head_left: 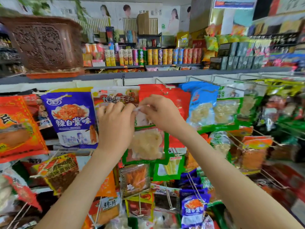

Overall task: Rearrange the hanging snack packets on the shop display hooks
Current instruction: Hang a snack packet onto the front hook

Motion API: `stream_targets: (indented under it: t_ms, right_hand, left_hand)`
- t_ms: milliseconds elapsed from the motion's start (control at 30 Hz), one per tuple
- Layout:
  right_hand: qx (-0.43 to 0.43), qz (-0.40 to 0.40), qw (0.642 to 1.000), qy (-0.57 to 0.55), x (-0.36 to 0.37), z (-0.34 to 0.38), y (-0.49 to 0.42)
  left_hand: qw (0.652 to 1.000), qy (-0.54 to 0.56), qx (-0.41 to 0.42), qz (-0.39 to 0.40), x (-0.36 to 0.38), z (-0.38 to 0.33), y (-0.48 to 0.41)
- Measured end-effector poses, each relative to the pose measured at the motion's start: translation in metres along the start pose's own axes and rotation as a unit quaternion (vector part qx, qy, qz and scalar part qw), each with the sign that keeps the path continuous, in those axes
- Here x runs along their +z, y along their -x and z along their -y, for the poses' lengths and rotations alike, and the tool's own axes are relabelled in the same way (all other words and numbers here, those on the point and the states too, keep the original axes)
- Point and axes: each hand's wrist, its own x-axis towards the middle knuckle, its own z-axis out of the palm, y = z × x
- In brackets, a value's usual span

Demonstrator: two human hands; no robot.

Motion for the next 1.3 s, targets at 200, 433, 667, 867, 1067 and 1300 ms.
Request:
stream_targets:
  t_ms: [200,433,667,867,1067,1300]
  right_hand:
    - [0.069,0.004,0.997,-0.03,-0.064,-0.057,0.048]
    - [0.158,-0.057,0.986,0.025,-0.148,-0.137,0.103]
    - [0.247,-0.118,0.957,0.098,-0.211,-0.244,0.163]
    - [0.275,-0.081,0.95,0.122,-0.227,-0.314,0.215]
    - [0.264,-0.032,0.958,0.108,-0.202,-0.335,0.24]
    - [0.286,0.01,0.958,0.029,-0.163,-0.337,0.264]
  left_hand:
    - [0.986,0.14,0.054,0.077,0.01,-0.085,-0.01]
    - [0.956,0.253,0.052,0.141,0.051,-0.201,-0.036]
    - [0.916,0.341,-0.007,0.212,0.119,-0.29,-0.042]
    - [0.88,0.353,-0.06,0.312,0.157,-0.315,0.008]
    - [0.893,0.31,0.005,0.325,0.165,-0.345,0.045]
    - [0.896,0.255,0.006,0.364,0.179,-0.358,0.08]
